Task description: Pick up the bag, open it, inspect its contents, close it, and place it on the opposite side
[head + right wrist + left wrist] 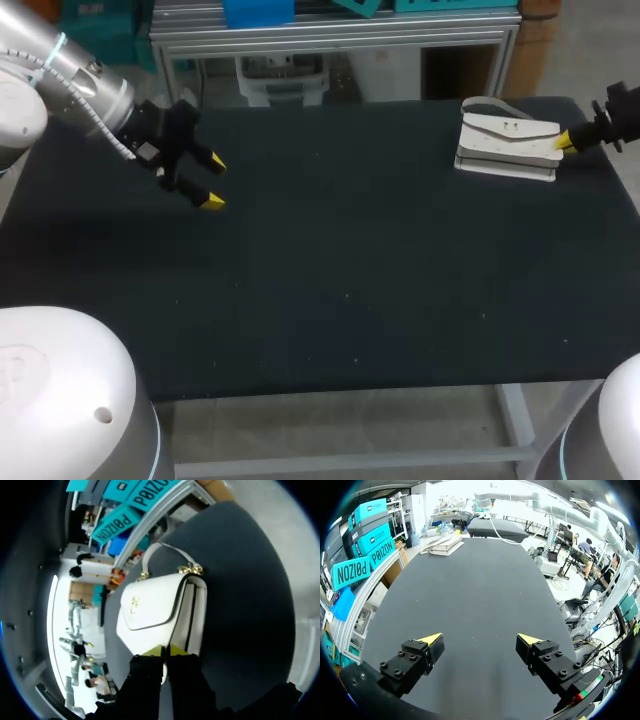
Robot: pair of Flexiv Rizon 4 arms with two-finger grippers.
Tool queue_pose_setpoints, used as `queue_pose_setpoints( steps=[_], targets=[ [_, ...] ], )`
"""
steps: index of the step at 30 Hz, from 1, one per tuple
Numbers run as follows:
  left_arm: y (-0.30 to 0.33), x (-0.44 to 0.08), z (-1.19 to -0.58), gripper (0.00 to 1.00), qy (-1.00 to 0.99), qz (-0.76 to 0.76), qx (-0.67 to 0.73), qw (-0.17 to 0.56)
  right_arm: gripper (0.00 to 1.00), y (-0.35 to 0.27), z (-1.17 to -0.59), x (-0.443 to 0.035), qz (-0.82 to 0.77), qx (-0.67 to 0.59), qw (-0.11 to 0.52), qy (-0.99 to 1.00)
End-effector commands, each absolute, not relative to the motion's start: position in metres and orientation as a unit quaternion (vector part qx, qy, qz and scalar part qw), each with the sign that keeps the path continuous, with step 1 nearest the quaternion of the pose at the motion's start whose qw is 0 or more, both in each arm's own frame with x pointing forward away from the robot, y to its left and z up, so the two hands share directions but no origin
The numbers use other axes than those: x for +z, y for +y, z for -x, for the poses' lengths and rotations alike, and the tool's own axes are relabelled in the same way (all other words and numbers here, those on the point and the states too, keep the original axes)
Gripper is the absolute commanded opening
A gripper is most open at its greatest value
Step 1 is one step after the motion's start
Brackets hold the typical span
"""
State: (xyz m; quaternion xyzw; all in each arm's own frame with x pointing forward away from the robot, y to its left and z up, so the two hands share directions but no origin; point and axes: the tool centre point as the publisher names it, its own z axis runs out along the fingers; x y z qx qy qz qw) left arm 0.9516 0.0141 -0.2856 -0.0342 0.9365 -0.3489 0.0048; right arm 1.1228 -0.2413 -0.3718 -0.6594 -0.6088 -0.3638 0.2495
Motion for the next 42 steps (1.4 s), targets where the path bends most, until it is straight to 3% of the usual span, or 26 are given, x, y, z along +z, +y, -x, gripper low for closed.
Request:
queue_pose_setpoints(
  steps=[1,9,10,11,12,13,25,35,36,37,42],
  targets=[
    [0.014,-0.287,-0.952,1.0,0.936,0.034,-0.35,0.006,0.0,-0.238,-1.121,-0.372,0.626,-0.322,0.312,-0.638],
    [0.014,-0.287,-0.952,1.0,0.936,0.034,-0.35,0.006,0.0,-0.23,-1.111,-0.377,0.618,-0.313,0.328,-0.642],
    [0.014,-0.287,-0.952,1.0,0.936,0.034,-0.35,0.006,0.09,-0.232,-1.113,-0.378,0.62,-0.313,0.327,-0.641],
    [0.014,-0.287,-0.952,1.0,0.936,0.034,-0.35,0.006,0.29,-0.235,-1.115,-0.378,0.625,-0.313,0.322,-0.638],
    [0.014,-0.287,-0.952,1.0,0.936,0.034,-0.35,0.006,0.39,-0.238,-1.117,-0.377,0.628,-0.314,0.319,-0.636],
    [0.014,-0.287,-0.952,1.0,0.936,0.034,-0.35,0.006,0.42,-0.24,-1.12,-0.377,0.631,-0.315,0.316,-0.635],
    [0.014,-0.287,-0.952,1.0,0.936,0.034,-0.35,0.006,0.25,-0.242,-1.143,-0.372,0.626,-0.334,0.315,-0.63],
    [0.014,-0.287,-0.952,1.0,0.936,0.034,-0.35,0.006,0.21,-0.229,-1.143,-0.382,0.613,-0.328,0.343,-0.632],
    [0.014,-0.287,-0.952,1.0,0.936,0.034,-0.35,0.006,0.18,-0.229,-1.142,-0.383,0.612,-0.329,0.345,-0.632],
    [0.014,-0.287,-0.952,1.0,0.936,0.034,-0.35,0.006,0.0,-0.227,-1.139,-0.383,0.608,-0.33,0.35,-0.631],
    [0.014,-0.287,-0.952,1.0,0.936,0.034,-0.35,0.006,0.0,-0.218,-1.127,-0.384,0.596,-0.331,0.365,-0.634]
  ],
)
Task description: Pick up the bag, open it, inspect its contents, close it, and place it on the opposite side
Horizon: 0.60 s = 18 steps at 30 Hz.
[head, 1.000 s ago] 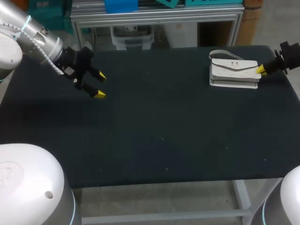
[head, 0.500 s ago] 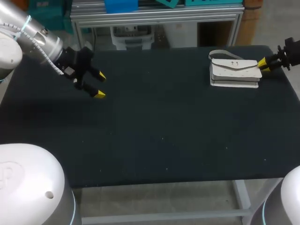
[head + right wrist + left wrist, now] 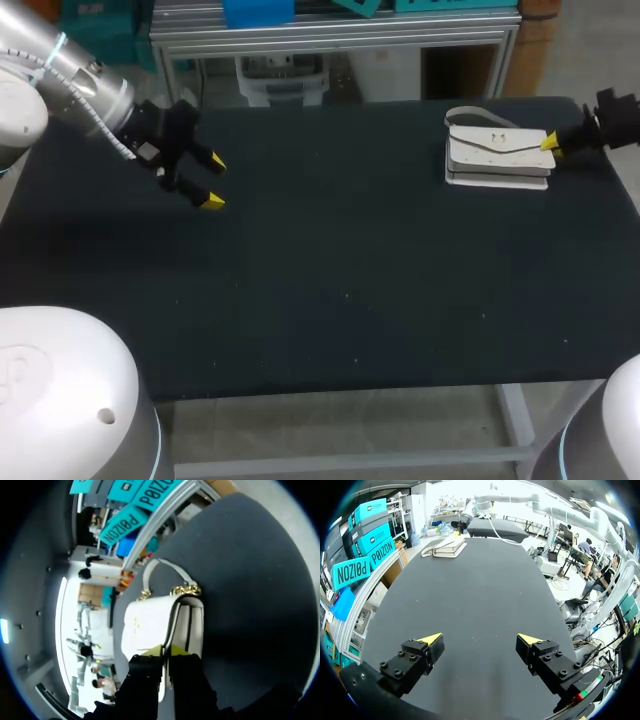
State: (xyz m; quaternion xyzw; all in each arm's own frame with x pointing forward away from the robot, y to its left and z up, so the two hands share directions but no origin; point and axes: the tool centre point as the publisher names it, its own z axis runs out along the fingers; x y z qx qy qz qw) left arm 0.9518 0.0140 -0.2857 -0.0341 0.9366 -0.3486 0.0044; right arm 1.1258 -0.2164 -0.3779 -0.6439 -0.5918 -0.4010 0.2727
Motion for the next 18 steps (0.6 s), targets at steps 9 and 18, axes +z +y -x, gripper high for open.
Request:
queue_pose_setpoints(
  steps=[9,18],
  targets=[
    [0.014,-0.287,-0.952,1.0,0.936,0.034,-0.35,0.006,0.0,-0.182,-1.099,-0.383,0.554,-0.326,0.402,-0.652],
    [0.014,-0.287,-0.952,1.0,0.936,0.034,-0.35,0.006,0.0,-0.14,-1.067,-0.376,0.516,-0.318,0.429,-0.669]
  ],
)
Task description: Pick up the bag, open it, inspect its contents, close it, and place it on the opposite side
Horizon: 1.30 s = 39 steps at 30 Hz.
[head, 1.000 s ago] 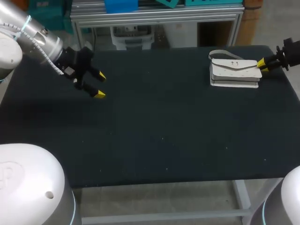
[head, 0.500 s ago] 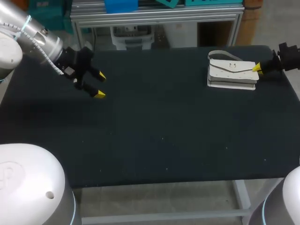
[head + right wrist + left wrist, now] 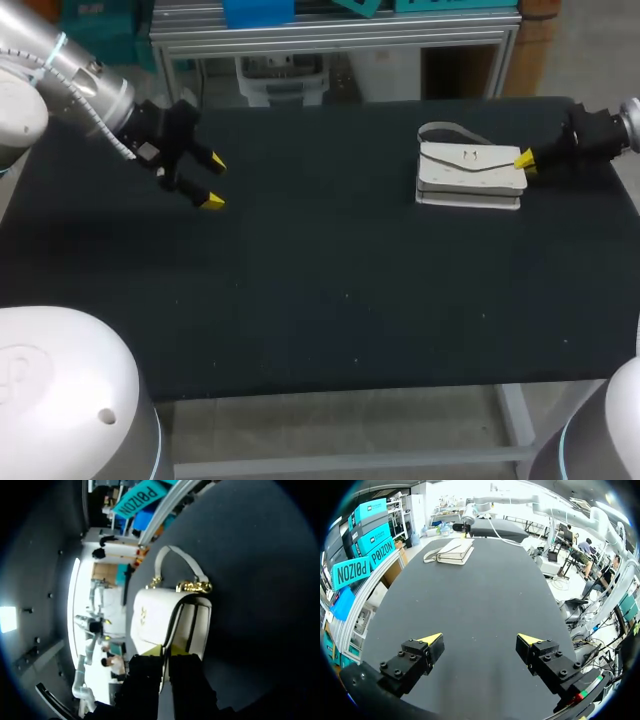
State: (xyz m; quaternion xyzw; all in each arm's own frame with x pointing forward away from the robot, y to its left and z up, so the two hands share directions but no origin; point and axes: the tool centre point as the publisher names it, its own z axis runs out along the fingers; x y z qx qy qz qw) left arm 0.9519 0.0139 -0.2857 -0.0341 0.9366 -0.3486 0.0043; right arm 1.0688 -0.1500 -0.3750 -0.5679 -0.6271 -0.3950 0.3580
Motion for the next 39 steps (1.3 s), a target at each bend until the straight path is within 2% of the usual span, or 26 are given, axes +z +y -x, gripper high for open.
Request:
queue_pose_setpoints(
  steps=[1,5,22,29,39],
  targets=[
    [0.014,-0.287,-0.952,1.0,0.936,0.034,-0.35,0.006,0.0,-0.136,-1.062,-0.374,0.514,-0.317,0.431,-0.671],
    [0.014,-0.287,-0.952,1.0,0.936,0.034,-0.35,0.006,0.0,-0.118,-1.041,-0.371,0.521,-0.31,0.442,-0.661],
    [0.014,-0.287,-0.952,1.0,0.936,0.034,-0.35,0.006,0.0,-0.118,-1.041,-0.371,0.521,-0.31,0.442,-0.661],
    [0.014,-0.287,-0.952,1.0,0.936,0.034,-0.35,0.006,0.0,-0.064,-1.033,-0.381,0.448,-0.308,0.488,-0.683],
    [0.014,-0.287,-0.952,1.0,0.936,0.034,-0.35,0.006,0.0,-0.003,-1.007,-0.377,0.402,-0.27,0.503,-0.716]
  ],
)
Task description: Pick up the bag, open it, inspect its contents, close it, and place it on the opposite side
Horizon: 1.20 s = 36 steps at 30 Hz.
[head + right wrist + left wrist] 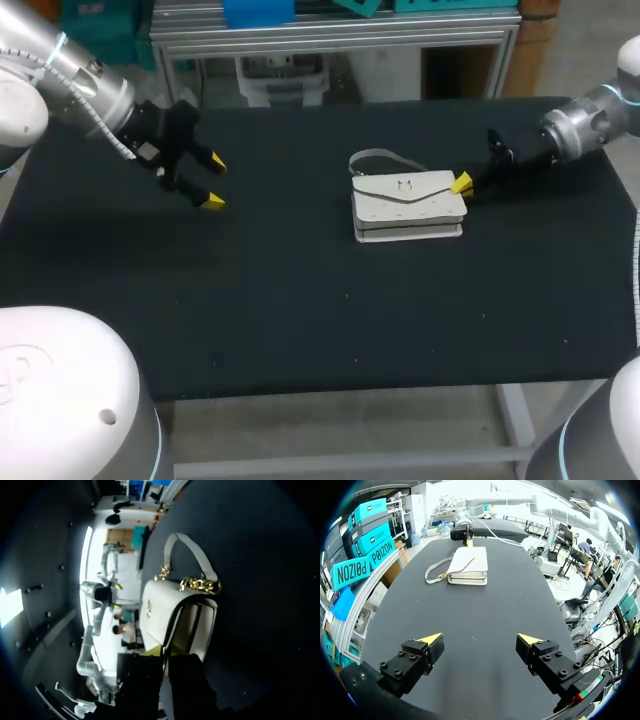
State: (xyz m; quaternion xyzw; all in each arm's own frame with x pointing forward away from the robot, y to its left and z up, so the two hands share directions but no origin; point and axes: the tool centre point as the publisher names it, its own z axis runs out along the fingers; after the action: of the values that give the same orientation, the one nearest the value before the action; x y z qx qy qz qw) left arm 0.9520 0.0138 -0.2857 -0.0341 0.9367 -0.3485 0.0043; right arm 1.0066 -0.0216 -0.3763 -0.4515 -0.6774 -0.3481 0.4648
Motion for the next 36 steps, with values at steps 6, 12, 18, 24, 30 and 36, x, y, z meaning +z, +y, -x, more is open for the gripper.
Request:
queue_pose_setpoints(
  steps=[6,12,18,24,30,36],
  targets=[
    [0.014,-0.287,-0.952,1.0,0.936,0.034,-0.35,0.006,0.0,0.017,-0.993,-0.371,0.404,-0.254,0.488,-0.731],
    [0.014,-0.287,-0.952,1.0,0.936,0.034,-0.35,0.006,0.0,0.035,-0.978,-0.369,0.42,-0.247,0.471,-0.736],
    [0.014,-0.287,-0.952,1.0,0.936,0.034,-0.35,0.006,0.0,0.045,-0.965,-0.37,0.449,-0.258,0.447,-0.729],
    [0.014,-0.287,-0.952,1.0,0.936,0.034,-0.35,0.006,0.0,0.046,-0.952,-0.369,0.484,-0.289,0.416,-0.714],
    [0.014,-0.287,-0.952,1.0,0.936,0.034,-0.35,0.006,0.0,0.06,-0.935,-0.366,0.499,-0.312,0.392,-0.707],
    [0.014,-0.287,-0.952,1.0,0.936,0.034,-0.35,0.006,0.0,0.076,-0.926,-0.361,0.497,-0.326,0.384,-0.706]
  ],
)
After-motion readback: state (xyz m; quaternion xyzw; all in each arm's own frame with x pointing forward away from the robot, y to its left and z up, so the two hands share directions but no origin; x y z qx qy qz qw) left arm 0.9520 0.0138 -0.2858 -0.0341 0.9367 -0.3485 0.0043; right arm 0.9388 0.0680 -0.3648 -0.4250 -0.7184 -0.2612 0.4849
